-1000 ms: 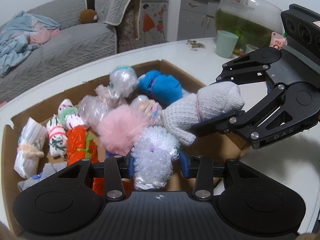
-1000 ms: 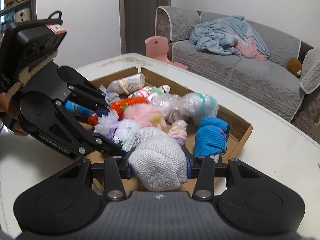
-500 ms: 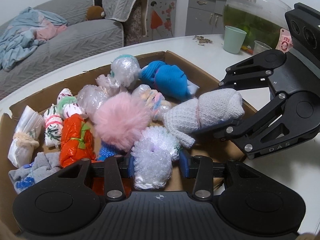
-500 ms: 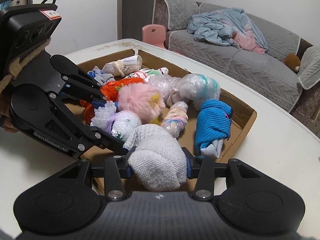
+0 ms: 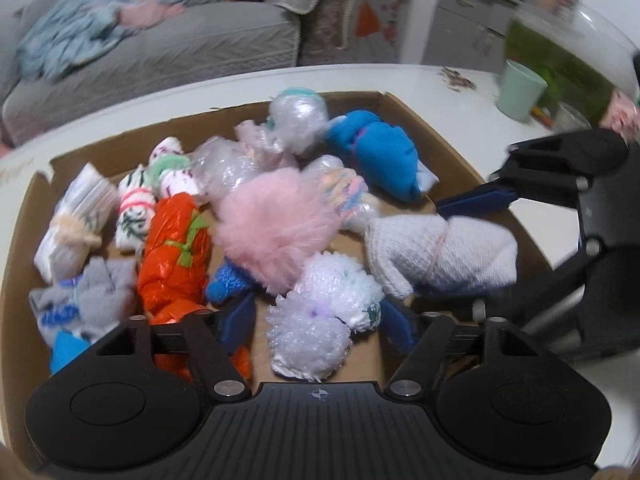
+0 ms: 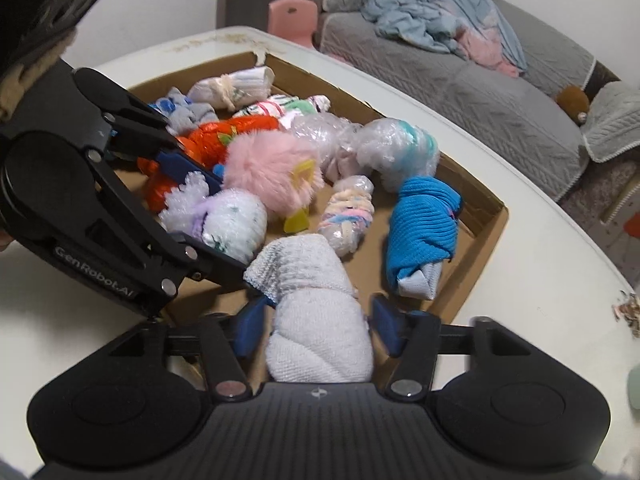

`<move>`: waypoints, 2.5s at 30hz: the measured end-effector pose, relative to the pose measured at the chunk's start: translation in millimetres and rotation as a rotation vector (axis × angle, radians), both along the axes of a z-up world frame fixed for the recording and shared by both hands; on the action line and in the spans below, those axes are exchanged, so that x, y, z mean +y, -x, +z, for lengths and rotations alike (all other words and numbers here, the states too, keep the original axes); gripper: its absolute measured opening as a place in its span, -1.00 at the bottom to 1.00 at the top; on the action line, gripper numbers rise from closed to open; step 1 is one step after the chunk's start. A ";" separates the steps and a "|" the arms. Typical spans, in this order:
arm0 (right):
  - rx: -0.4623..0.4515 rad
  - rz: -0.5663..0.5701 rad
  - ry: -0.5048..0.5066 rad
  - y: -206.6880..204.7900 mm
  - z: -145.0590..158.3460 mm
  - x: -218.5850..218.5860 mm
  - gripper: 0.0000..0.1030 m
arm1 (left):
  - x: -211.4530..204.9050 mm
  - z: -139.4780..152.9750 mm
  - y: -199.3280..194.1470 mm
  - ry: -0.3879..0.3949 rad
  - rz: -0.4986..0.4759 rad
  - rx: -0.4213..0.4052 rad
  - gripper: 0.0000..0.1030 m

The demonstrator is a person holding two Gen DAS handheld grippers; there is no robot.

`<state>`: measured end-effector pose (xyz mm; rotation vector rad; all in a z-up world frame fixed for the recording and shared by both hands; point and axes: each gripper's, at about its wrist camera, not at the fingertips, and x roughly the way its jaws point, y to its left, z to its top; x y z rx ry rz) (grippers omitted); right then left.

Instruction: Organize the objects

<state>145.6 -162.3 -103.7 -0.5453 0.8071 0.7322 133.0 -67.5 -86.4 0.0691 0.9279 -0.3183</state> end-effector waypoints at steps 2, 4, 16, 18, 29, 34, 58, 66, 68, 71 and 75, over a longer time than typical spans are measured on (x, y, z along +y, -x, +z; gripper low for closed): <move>0.002 0.004 -0.003 3.0 4.3 1.7 0.53 | -0.1 5.1 3.2 0.015 0.016 -0.009 0.71; 0.000 0.004 0.012 5.3 6.7 2.9 0.60 | -0.7 9.8 6.0 0.017 0.026 -0.019 0.85; -0.015 -0.101 -0.035 11.2 27.3 4.2 0.82 | 1.7 37.1 21.5 0.068 0.154 -0.059 0.99; -0.019 -0.137 -0.056 13.7 29.8 4.3 0.87 | 3.1 42.1 26.4 0.067 0.172 -0.076 0.99; -0.027 -0.311 -0.123 32.1 32.5 6.5 0.98 | 17.3 55.8 61.3 0.046 0.243 -0.169 0.99; -0.026 -0.381 -0.193 45.4 36.8 5.2 0.98 | 25.9 64.3 82.5 0.017 0.269 -0.256 0.99; -0.032 -0.399 -0.291 82.3 39.2 39.2 0.99 | 55.7 77.7 129.5 -0.080 0.306 -0.374 0.99; -0.033 -0.399 -0.304 82.3 40.3 37.3 0.99 | 52.8 82.3 134.1 -0.119 0.307 -0.395 0.99; -0.035 -0.401 -0.304 82.1 40.1 36.7 0.99 | 53.5 82.2 133.1 -0.122 0.310 -0.387 0.99; -0.033 -0.403 -0.305 81.9 39.1 36.2 0.99 | 53.1 81.7 133.2 -0.139 0.315 -0.391 0.99; -0.029 -0.402 -0.311 81.8 38.9 37.1 0.99 | 52.6 82.7 133.8 -0.156 0.315 -0.402 0.99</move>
